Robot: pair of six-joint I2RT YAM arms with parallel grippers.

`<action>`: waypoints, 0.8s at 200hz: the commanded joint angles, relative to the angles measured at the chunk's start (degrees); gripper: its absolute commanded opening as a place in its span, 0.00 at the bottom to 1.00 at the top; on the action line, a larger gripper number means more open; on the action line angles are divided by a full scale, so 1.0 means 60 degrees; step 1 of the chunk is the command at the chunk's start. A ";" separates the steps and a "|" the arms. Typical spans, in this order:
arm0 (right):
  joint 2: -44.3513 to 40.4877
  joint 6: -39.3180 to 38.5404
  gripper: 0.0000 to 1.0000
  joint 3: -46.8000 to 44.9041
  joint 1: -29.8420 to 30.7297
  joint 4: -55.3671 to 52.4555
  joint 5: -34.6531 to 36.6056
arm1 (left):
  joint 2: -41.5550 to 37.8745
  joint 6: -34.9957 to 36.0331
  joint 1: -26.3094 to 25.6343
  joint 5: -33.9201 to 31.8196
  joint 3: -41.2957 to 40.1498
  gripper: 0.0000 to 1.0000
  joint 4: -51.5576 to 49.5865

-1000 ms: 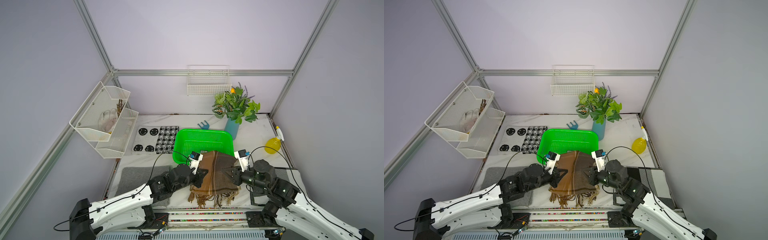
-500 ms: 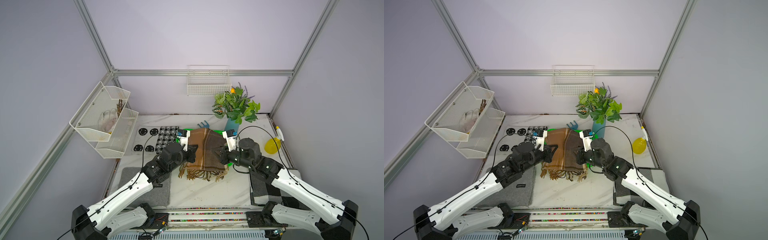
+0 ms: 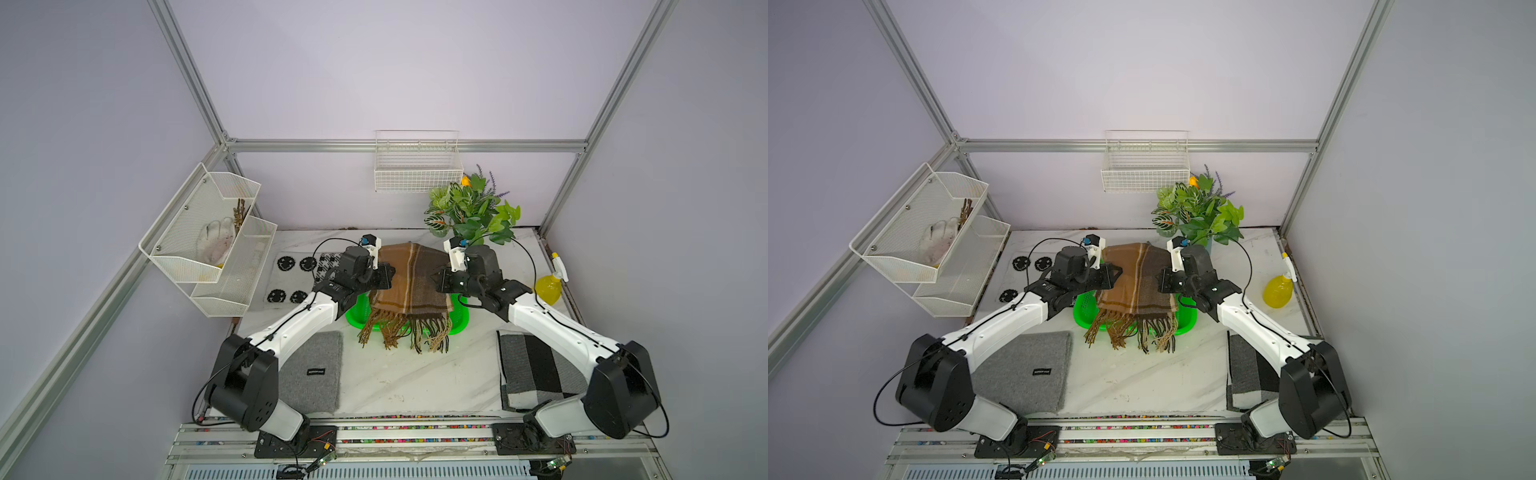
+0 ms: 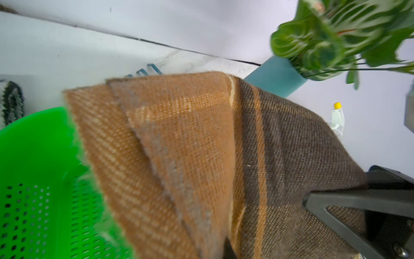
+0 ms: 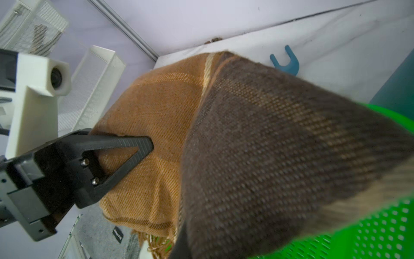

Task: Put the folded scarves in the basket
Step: Place the scarf in the basket.

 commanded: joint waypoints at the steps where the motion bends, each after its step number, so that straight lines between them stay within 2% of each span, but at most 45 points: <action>1: 0.0820 -0.0529 0.00 0.0536 -0.0060 0.0281 -0.0309 | 0.0861 0.0026 0.0229 0.0965 0.0589 0.00 0.1112; 26: 0.1329 -0.0745 0.00 0.0388 -0.0128 0.0198 -0.0660 | 0.1385 0.0033 0.0255 0.1228 0.0259 0.00 0.1564; 45: 0.1462 -0.0704 0.00 0.0137 -0.0128 0.0644 -0.0412 | 0.1421 0.0072 0.0269 0.0983 -0.0119 0.00 0.1801; 68: 0.1825 -0.0949 0.00 0.0406 -0.0130 0.0074 0.0262 | 0.1788 0.0154 0.0254 0.1013 -0.0171 0.00 0.1703; 87: 0.1872 -0.0791 0.00 0.0032 -0.0099 0.0311 0.0164 | 0.1965 0.0214 0.0257 0.0827 -0.0451 0.00 0.2092; 106: 0.1858 -0.0851 0.00 -0.0258 -0.0073 0.0436 0.0479 | 0.2130 0.0268 0.0263 0.0818 -0.0188 0.00 0.1593; 122: 0.1862 -0.0923 0.00 -0.0326 -0.0054 0.0433 0.0654 | 0.2003 0.0090 0.0257 0.0989 -0.0422 0.00 0.1819; 160: 0.1995 -0.1045 0.00 -0.0399 -0.0020 0.0289 0.1053 | 0.2092 0.0361 0.0258 0.0408 -0.0398 0.00 0.0933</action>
